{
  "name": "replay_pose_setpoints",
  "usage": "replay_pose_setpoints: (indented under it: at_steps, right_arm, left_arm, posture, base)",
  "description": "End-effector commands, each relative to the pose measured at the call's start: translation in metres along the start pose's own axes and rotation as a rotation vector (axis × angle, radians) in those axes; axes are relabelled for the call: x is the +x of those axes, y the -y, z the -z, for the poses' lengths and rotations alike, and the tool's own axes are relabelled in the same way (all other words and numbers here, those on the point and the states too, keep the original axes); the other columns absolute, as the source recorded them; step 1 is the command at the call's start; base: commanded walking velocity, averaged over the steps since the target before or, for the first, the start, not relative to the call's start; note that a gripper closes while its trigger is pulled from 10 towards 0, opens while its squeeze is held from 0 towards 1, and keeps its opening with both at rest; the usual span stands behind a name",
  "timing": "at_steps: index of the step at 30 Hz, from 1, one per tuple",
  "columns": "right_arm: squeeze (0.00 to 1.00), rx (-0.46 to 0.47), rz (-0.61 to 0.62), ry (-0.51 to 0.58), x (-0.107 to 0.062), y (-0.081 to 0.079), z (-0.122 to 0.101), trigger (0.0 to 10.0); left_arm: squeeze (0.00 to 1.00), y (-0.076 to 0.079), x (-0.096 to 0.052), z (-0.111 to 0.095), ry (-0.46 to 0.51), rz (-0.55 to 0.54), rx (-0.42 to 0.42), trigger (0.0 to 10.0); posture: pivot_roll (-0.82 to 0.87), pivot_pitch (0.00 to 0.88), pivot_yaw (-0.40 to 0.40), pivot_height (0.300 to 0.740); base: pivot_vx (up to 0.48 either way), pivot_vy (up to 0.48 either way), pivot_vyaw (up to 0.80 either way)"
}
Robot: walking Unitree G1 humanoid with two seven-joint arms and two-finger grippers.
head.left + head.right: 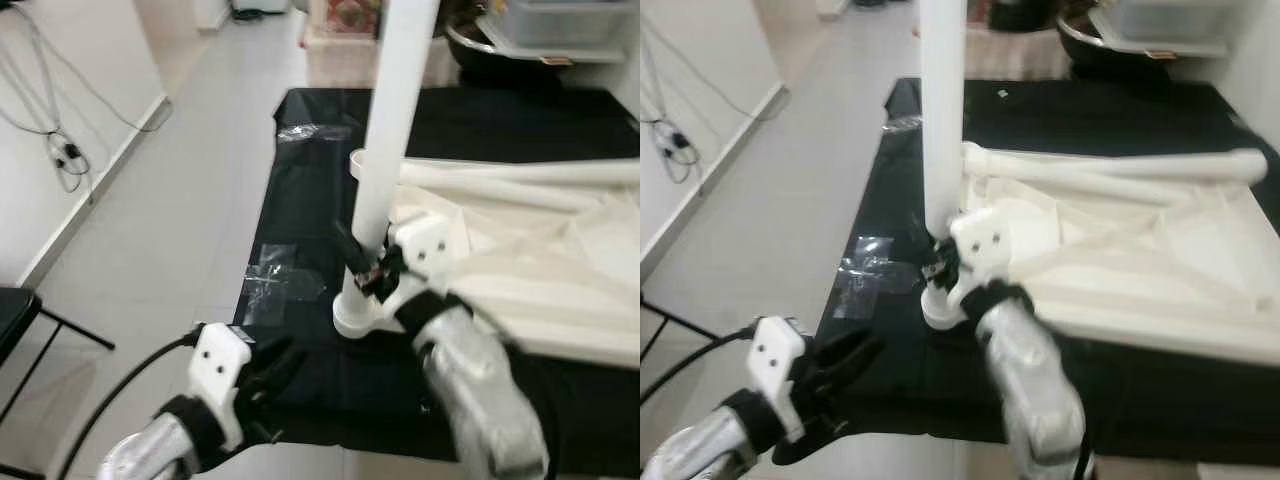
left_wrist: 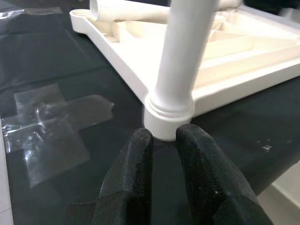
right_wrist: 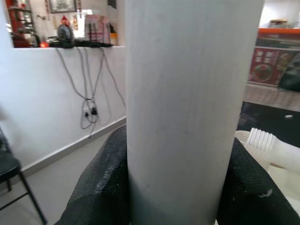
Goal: Building children table
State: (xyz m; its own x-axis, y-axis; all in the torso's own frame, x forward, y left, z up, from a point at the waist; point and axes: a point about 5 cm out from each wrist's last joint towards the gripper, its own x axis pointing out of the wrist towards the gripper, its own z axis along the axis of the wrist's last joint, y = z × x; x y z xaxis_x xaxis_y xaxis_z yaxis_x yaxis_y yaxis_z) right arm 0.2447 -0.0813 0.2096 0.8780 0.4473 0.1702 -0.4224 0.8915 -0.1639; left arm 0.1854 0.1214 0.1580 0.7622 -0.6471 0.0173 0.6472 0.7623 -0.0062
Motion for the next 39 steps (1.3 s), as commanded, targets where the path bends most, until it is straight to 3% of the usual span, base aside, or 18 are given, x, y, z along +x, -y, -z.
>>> replay_pose_setpoints:
  at_steps: [1,5,6,7,10,11,12,13,18,19,22,24,25,31,36,37,38,39]
  right_arm:
    - [0.00,-0.019,-0.015,-0.209,0.001,0.003,0.035,0.0]
    - [0.00,-0.028,0.009,-0.199,0.007,0.012,0.032,0.0]
    - [0.00,-0.023,0.020,-0.176,0.010,0.013,0.029,6.2]
    - [0.00,-0.015,0.015,-0.150,0.012,0.013,0.026,10.0]
    - [0.00,-0.010,0.012,-0.132,0.013,0.013,0.024,10.0]
    - [0.21,0.010,-0.005,-0.100,0.015,0.014,0.020,10.0]
    - [0.21,0.010,-0.005,-0.100,0.015,0.014,0.020,10.0]
    - [1.00,0.030,-0.032,-0.070,0.016,0.017,0.015,10.0]
    - [1.00,0.081,-0.250,-0.007,0.018,0.028,0.001,10.0]
    - [1.00,0.075,-0.333,0.000,0.019,0.032,-0.003,10.0]
    - [1.00,0.072,-0.410,0.001,0.019,0.034,-0.005,10.0]
    - [1.00,0.040,-0.564,-0.007,0.020,0.042,-0.008,10.0]
    - [0.00,0.026,-0.612,-0.010,0.022,0.047,-0.010,10.0]
    - [0.00,0.010,-0.665,0.022,0.044,0.070,-0.024,10.0]
    - [0.00,0.044,-0.726,0.057,0.048,0.076,-0.034,9.9]
    - [0.00,0.058,-0.753,0.063,0.047,0.077,-0.036,2.6]
    - [0.00,0.058,-0.753,0.063,0.047,0.077,-0.036,2.6]
    - [0.00,0.076,-0.787,0.061,0.045,0.079,-0.036,0.0]
  left_arm:
    - [0.00,0.004,0.002,0.003,-0.016,0.037,0.005,10.0]
    - [0.00,0.003,0.004,0.001,-0.010,0.038,0.009,10.0]
    - [0.00,0.000,0.004,0.001,-0.006,0.029,0.011,10.0]
    - [0.00,0.000,0.004,0.001,-0.005,0.027,0.011,10.0]
    - [0.00,0.000,0.005,0.001,-0.005,0.026,0.011,10.0]
    - [0.00,0.000,0.004,0.001,-0.006,0.026,0.011,10.0]
    - [0.00,0.000,0.004,0.001,-0.006,0.026,0.011,10.0]
    - [0.00,0.001,0.004,0.001,-0.006,0.027,0.010,10.0]
    - [0.00,0.001,0.004,0.001,-0.003,0.021,0.010,10.0]
    - [0.00,0.000,0.004,0.001,-0.003,0.018,0.010,10.0]
    - [0.00,0.000,0.004,0.001,-0.003,0.016,0.010,10.0]
    - [0.00,0.001,0.003,0.001,-0.003,0.010,0.009,10.0]
    - [0.00,0.001,0.003,0.001,-0.003,0.008,0.009,10.0]
    - [0.00,0.001,0.001,0.000,-0.004,0.000,0.010,10.0]
    - [0.00,0.001,0.000,0.000,-0.005,-0.003,0.010,10.0]
    - [0.00,0.001,0.000,0.000,-0.006,-0.005,0.010,10.0]
    - [0.00,0.001,0.000,0.000,-0.006,-0.005,0.010,10.0]
    - [0.00,0.001,0.000,-0.001,-0.006,-0.007,0.011,10.0]
  posture:
    - [0.03,0.163,0.011,0.740]
    - [0.03,0.160,0.011,0.740]
    - [0.03,0.158,0.014,0.740]
    - [0.03,0.158,0.014,0.740]
    - [0.03,0.158,0.014,0.740]
    - [0.03,0.158,0.014,0.740]
    - [0.03,0.158,0.014,0.740]
    - [0.03,0.157,0.012,0.740]
    - [0.04,0.159,0.007,0.740]
    - [0.04,0.160,0.007,0.740]
    - [0.04,0.161,0.005,0.740]
    - [0.05,0.161,0.003,0.740]
    - [0.05,0.163,0.002,0.740]
    - [0.06,0.169,0.001,0.740]
    - [0.07,0.171,0.000,0.740]
    - [0.07,0.171,-0.001,0.740]
    - [0.07,0.171,-0.001,0.740]
    - [0.08,0.169,-0.004,0.740]
  base:
    - [0.000,0.000,0.00]
    - [0.000,0.000,0.00]
    - [0.000,0.000,0.00]
    - [0.000,0.000,0.00]
    - [0.000,0.000,0.00]
    - [0.000,0.000,0.00]
    - [0.000,0.000,0.00]
    - [0.000,0.000,0.00]
    - [0.000,0.000,0.00]
    - [0.000,0.000,0.00]
    - [0.000,0.000,0.00]
    - [0.000,0.000,0.00]
    - [0.000,0.000,0.00]
    - [0.000,0.000,0.00]
    - [0.000,0.000,0.00]
    - [0.000,0.000,0.00]
    - [0.000,0.000,0.00]
    - [0.000,0.000,0.00]
